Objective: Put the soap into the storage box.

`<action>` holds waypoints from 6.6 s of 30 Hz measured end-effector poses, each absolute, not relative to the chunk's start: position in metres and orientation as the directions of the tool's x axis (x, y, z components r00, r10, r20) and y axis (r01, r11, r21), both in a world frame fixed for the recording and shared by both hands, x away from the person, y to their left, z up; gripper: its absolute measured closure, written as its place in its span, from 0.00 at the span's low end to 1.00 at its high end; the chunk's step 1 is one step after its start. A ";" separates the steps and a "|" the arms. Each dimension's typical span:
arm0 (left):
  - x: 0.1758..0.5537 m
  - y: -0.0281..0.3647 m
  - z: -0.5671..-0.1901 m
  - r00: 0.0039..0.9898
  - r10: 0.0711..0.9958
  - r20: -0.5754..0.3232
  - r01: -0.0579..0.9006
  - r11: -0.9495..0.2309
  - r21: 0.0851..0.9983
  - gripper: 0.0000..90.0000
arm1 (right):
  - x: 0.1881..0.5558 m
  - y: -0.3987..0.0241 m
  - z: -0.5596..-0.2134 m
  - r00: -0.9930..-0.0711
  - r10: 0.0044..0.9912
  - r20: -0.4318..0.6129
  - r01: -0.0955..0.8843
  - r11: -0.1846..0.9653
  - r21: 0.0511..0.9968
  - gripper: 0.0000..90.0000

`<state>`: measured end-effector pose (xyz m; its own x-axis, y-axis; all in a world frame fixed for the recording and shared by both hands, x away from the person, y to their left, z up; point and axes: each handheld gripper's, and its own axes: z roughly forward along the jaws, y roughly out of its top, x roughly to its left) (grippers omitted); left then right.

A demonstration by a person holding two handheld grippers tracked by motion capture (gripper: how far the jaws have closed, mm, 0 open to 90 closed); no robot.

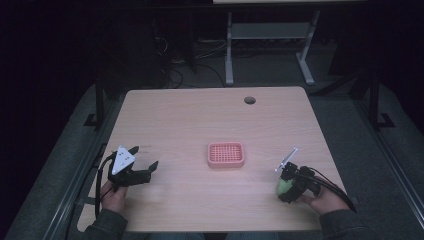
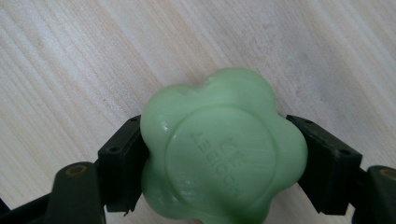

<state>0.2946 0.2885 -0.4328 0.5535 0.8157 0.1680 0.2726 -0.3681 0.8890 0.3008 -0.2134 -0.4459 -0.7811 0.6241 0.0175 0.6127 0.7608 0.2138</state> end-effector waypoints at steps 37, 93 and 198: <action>0.294 0.290 -0.431 0.549 0.820 0.163 0.278 -0.363 0.890 0.16 | 0.334 -0.173 -0.400 -0.839 0.543 -0.017 0.512 0.800 0.312 0.29; 0.296 0.291 -0.432 0.547 0.824 0.146 0.281 -0.345 0.895 0.16 | 0.406 -0.066 -0.367 -0.898 0.439 -0.009 0.412 0.848 0.334 0.29; 0.296 0.290 -0.432 0.558 0.817 0.145 0.279 -0.349 0.895 0.16 | 0.431 -0.052 -0.414 -0.860 0.506 0.068 0.500 0.807 0.315 0.28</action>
<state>0.2963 0.2895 -0.4317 0.5580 0.8171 0.1448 0.2786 -0.3488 0.8948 0.4311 -0.0523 -0.4136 -0.8598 0.5061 0.0680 0.4999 0.8068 0.3150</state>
